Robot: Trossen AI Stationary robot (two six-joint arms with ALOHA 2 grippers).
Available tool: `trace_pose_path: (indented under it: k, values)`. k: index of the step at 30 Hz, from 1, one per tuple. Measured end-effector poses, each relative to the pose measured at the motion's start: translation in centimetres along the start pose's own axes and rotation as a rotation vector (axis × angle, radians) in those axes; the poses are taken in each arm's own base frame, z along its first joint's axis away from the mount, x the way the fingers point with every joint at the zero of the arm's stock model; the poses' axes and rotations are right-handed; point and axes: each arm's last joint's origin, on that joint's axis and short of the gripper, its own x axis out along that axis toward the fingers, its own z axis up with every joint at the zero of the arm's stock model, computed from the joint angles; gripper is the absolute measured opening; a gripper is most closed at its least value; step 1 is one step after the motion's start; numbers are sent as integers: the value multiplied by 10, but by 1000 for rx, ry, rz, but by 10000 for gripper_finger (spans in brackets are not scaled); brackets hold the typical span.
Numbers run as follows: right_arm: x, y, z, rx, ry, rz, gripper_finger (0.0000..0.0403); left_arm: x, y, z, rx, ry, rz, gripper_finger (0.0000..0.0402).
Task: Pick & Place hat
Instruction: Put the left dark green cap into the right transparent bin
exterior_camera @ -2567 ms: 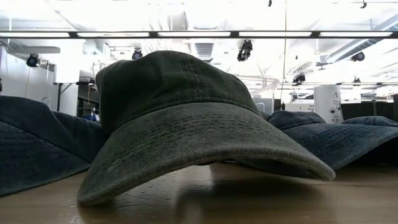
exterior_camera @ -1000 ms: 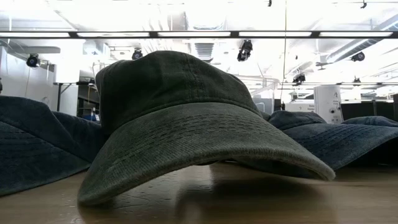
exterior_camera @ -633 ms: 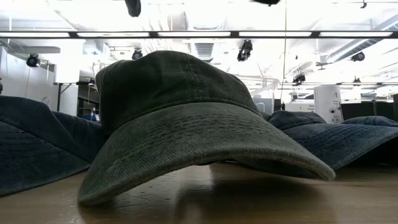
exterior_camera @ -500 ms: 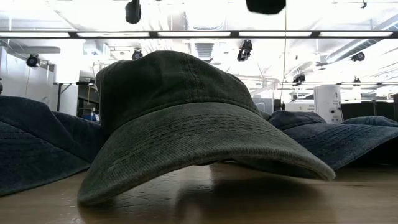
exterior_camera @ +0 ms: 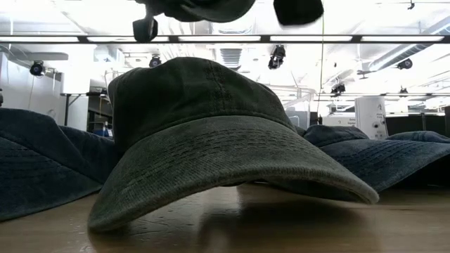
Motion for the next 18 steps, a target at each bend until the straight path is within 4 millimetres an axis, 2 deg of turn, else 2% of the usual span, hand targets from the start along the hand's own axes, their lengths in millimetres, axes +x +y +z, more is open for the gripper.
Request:
trace_pose_path:
  k: [3, 6, 13, 18]
  values:
    - [0, -15, -7, 58, 1, -2, 134, 2, -1, -1, -30, 34, -39, 3]
    - [3, -20, -9, 62, 8, 1, 134, 4, -3, -4, -40, 63, -62, 3]
    - [8, -7, -4, -63, 17, 7, 134, 4, -9, -4, -102, 139, -184, 3]
    - [9, -6, -4, -68, 21, 9, 134, 4, -10, -7, -119, 172, -189, 3]
